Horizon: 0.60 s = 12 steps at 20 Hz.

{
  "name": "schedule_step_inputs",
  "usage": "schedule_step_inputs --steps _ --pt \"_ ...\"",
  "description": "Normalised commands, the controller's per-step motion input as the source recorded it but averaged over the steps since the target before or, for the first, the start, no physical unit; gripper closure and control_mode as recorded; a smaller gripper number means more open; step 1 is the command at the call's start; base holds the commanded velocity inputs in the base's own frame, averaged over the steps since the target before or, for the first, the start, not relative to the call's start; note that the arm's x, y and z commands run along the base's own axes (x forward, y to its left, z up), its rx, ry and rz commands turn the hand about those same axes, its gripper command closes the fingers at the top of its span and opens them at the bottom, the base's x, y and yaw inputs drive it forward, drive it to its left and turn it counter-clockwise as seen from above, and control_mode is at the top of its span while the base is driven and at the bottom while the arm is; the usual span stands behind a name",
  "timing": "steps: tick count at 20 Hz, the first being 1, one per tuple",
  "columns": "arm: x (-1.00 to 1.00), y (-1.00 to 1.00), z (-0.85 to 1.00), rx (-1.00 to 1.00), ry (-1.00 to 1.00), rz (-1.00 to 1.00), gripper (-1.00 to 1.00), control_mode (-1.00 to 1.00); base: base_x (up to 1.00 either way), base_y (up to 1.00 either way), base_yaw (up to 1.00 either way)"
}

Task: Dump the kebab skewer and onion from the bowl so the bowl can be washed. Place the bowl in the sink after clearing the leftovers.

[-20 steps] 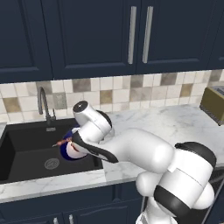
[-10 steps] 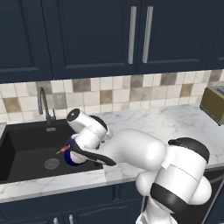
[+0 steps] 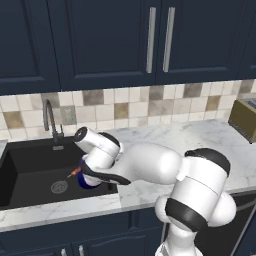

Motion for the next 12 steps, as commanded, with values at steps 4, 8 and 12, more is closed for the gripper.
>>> schedule_step_inputs --steps 4,8,12 --pt "0.09 0.00 -0.14 -0.16 0.00 0.00 1.00 -1.00 0.00 0.00 0.00" --pt "0.00 0.00 -0.16 -0.16 0.00 0.00 1.00 -1.00 0.00 0.00 0.00" --pt "0.00 0.02 -0.24 -0.14 0.04 0.00 1.00 -1.00 0.00 0.00 0.00"
